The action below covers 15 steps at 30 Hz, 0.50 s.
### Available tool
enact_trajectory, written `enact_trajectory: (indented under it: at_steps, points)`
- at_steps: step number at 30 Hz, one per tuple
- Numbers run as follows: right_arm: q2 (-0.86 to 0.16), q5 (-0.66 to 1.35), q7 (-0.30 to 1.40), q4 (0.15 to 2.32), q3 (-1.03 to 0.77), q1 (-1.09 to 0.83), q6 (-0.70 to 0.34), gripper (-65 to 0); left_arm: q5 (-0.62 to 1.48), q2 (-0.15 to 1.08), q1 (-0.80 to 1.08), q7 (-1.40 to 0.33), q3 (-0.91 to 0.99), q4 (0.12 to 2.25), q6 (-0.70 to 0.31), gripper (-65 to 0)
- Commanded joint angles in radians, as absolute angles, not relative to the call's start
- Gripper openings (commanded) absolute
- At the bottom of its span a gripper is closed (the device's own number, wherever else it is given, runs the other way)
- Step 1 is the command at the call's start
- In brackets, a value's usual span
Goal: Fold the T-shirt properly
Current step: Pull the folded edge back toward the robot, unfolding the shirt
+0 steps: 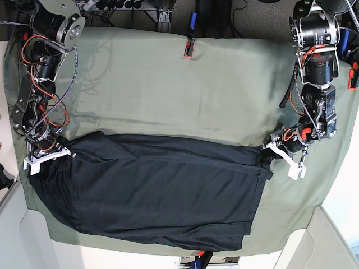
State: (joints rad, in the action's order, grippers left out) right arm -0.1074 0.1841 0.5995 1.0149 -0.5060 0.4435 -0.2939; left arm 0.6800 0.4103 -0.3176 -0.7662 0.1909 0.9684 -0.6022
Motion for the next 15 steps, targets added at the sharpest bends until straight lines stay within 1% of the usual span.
enact_trajectory:
  at_steps: [1, 5, 10, 15]
  points:
    - [-0.121, 0.192, 0.604, 1.066, -0.505, 0.454, -0.303, -65.0, 0.720, 0.439, -0.345, -0.785, 0.208, 1.013, -0.632, -65.0]
    - [-0.121, 0.225, 0.661, 1.179, -0.504, 0.411, -0.303, -65.0, 0.779, 0.476, -0.343, -0.873, 0.212, 1.092, -0.648, -65.0]
    - [-0.121, 0.291, 0.735, 1.257, -0.501, 0.373, -0.302, -65.0, 0.803, 0.533, -0.342, -0.897, 0.212, 1.102, -0.647, -65.0]
    - [-0.121, 0.304, 0.795, 1.338, -0.501, 0.310, -0.302, -65.0, 0.818, 0.583, -0.317, -0.917, 0.213, 1.113, -0.648, -65.0]
